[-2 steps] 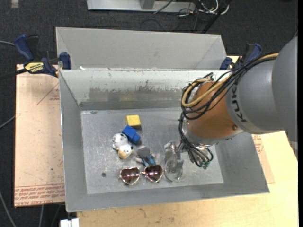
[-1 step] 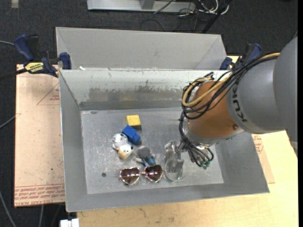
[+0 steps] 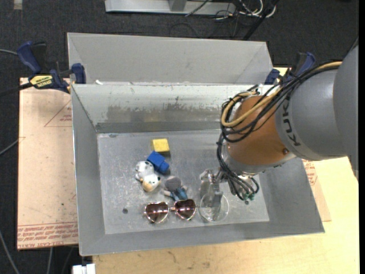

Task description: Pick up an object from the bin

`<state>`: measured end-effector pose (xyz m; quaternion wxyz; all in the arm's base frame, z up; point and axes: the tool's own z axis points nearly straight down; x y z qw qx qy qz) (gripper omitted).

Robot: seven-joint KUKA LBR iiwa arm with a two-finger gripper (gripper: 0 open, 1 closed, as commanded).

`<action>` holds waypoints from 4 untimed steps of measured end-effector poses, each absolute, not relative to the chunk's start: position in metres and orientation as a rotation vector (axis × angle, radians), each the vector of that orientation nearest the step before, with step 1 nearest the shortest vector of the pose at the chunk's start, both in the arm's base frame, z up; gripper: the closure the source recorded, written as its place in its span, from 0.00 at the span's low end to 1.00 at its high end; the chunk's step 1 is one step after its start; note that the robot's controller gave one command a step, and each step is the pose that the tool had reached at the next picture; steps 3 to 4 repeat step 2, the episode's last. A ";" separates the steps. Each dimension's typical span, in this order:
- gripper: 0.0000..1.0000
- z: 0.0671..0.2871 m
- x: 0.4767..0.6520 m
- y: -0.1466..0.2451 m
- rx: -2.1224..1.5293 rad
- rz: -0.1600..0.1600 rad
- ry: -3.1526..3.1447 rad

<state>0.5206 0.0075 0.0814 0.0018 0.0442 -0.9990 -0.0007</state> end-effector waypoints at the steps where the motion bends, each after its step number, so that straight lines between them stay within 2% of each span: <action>1: 1.00 0.096 0.521 0.008 0.138 -0.002 -3.137; 2: 1.00 0.108 0.522 0.008 0.139 -0.002 -3.141; 4: 1.00 0.108 0.522 0.008 0.139 -0.002 -3.141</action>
Offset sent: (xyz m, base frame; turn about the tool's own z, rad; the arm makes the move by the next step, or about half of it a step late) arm 0.0000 -0.0001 0.0243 0.0000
